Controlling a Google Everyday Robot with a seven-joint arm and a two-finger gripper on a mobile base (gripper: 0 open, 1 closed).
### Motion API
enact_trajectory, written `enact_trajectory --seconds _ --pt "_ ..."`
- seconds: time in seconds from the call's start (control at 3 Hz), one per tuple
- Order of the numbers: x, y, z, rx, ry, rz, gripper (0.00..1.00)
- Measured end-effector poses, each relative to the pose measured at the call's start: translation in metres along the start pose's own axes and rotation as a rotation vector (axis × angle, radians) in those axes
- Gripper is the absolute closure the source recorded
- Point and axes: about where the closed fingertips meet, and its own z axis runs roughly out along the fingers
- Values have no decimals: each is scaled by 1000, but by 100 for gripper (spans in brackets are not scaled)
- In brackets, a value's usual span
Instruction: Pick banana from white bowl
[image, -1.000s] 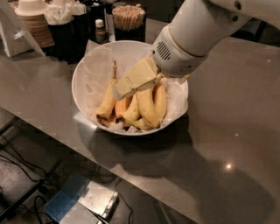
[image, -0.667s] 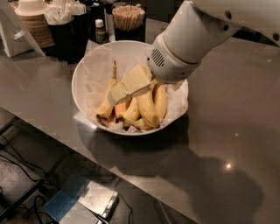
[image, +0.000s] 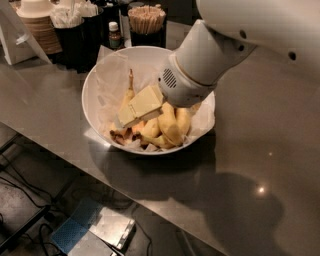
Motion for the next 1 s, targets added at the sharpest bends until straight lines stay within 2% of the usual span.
enact_trajectory --seconds 0.33,0.67,1.0 --pt "0 1 0 2 -3 6 0" --pt "4 1 5 8 -14 38 0" --pt "4 1 5 8 -14 38 0"
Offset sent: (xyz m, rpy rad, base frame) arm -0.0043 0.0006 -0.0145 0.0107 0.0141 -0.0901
